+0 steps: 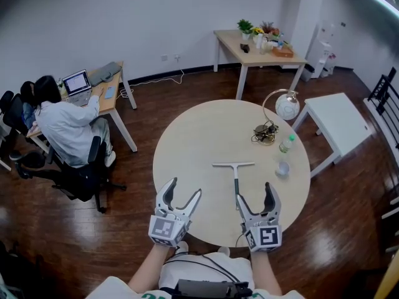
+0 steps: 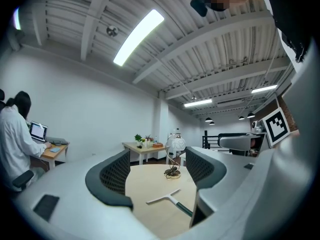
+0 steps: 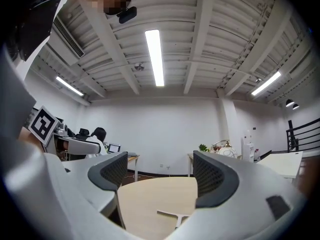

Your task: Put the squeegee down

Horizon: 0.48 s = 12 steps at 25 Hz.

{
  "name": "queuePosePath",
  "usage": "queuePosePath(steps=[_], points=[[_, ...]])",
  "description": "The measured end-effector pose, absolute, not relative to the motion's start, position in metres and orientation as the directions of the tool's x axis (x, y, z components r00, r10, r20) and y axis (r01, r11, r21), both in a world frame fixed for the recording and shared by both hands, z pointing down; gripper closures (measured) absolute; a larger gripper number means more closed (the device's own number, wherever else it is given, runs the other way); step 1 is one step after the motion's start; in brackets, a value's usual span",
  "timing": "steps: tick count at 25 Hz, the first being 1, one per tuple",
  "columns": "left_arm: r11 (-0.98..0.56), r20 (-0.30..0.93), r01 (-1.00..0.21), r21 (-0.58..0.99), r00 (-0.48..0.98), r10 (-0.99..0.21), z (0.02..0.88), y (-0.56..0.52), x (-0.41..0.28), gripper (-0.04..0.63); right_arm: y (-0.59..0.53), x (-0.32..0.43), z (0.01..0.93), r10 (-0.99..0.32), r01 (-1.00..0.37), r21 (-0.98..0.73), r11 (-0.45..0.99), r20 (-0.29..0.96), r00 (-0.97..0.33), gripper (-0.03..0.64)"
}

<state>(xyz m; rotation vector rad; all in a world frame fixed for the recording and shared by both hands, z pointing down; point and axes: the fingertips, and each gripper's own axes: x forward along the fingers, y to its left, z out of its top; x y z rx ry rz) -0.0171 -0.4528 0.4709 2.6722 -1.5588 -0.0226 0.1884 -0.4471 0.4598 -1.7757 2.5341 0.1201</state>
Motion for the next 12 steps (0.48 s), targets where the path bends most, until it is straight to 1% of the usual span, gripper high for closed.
queuePosePath(steps=[4,12], points=[[-0.49,0.003,-0.868,0.074,0.492,-0.871,0.463,-0.449,-0.012,0.256,-0.444,0.178,0.458,-0.926,-0.928,0.006,0.371,-0.072,-0.371,0.181],[-0.492,-0.005,-0.867,0.077,0.493,-0.87,0.46,-0.447,-0.015,0.256,-0.444,0.174,0.457,-0.926,-0.928,-0.016,0.372,-0.077,-0.37,0.181]])
